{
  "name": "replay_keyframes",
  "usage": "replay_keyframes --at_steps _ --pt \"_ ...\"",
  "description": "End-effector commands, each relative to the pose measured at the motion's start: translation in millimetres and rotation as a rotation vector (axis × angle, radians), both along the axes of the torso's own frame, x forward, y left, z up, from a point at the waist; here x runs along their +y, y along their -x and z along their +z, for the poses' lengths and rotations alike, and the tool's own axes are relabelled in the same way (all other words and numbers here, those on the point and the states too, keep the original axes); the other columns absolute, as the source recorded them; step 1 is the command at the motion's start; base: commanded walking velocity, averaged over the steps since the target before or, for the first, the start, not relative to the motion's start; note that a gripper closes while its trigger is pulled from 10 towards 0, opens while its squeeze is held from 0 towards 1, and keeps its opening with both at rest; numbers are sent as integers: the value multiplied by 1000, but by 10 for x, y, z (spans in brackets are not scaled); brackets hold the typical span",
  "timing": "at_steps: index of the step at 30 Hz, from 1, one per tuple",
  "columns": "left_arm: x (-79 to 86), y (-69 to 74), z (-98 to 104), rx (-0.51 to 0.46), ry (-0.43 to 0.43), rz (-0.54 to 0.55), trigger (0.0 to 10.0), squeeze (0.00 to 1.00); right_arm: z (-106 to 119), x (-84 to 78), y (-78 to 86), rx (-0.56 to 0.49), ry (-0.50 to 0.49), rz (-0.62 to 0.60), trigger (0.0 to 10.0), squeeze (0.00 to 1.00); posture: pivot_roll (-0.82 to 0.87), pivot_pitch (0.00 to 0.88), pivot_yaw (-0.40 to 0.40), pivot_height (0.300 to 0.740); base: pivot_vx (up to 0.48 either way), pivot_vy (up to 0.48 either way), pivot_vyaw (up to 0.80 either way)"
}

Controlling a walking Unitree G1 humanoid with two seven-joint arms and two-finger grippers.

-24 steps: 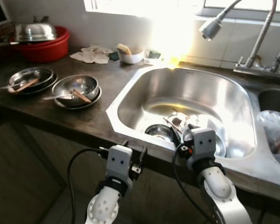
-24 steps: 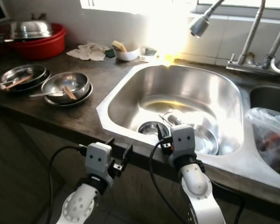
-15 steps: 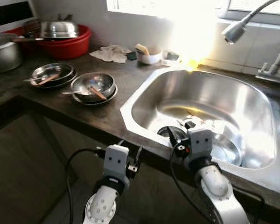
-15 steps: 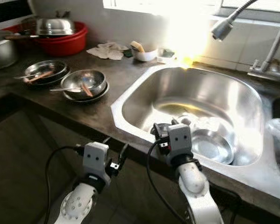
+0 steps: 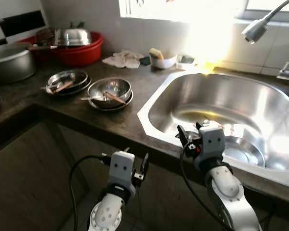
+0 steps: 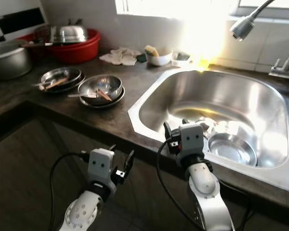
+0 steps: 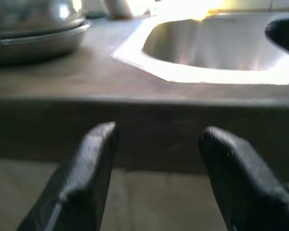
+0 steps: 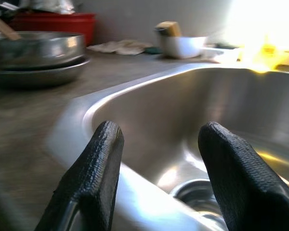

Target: Kitchen organization

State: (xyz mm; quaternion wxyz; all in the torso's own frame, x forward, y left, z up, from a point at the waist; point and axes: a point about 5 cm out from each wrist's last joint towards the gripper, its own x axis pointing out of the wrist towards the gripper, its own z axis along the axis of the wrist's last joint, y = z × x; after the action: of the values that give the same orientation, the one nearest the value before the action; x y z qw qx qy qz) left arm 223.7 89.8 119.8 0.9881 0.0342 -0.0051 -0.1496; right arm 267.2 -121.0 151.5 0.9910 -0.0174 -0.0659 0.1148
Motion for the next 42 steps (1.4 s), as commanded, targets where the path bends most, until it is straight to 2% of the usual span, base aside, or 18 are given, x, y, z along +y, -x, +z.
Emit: replay_keyframes --at_steps 1,6,9,22,23,27,28,32,36,42 --pt "16 5 -6 5 -5 11 10000 0 42 58 -13 -22 6 40 10000 0 46 72 3 740 0 0 800" --pt "13 6 -4 4 -5 12 10000 0 69 57 -60 -28 -2 48 10000 0 48 73 2 740 0 0 800" --pt "8 10 -6 6 -9 11 10000 0 88 44 -99 -27 -11 50 10000 0 49 75 2 740 0 451 721" --pt "-9 28 -14 14 -4 13 10000 0 131 -12 -201 -33 -25 71 10000 0 48 76 -5 740 0 0 0" --pt "-9 29 -14 14 -4 12 10000 0 137 1 -201 -37 -32 89 10000 1000 48 76 -5 740 0 0 0" --pt "-13 35 -17 16 -3 10 10000 0 164 53 -222 -56 2 124 10000 1000 49 74 -5 740 0 0 0" --pt "-18 39 -16 16 -1 8 10000 0 188 71 -254 -66 5 133 10000 0 51 74 -6 740 0 0 0" --pt "-22 46 -5 8 6 5 10000 0 238 70 -303 -91 10 126 10000 0 51 73 -6 740 0 0 0" --pt "-19 64 32 -19 35 -2 10000 0 363 116 -401 -128 -7 168 10000 0 54 71 -9 740 0 0 0" --pt "-25 70 36 -25 46 -14 10000 0 425 149 -450 -162 10 205 10000 0 58 65 -13 740 0 0 0"
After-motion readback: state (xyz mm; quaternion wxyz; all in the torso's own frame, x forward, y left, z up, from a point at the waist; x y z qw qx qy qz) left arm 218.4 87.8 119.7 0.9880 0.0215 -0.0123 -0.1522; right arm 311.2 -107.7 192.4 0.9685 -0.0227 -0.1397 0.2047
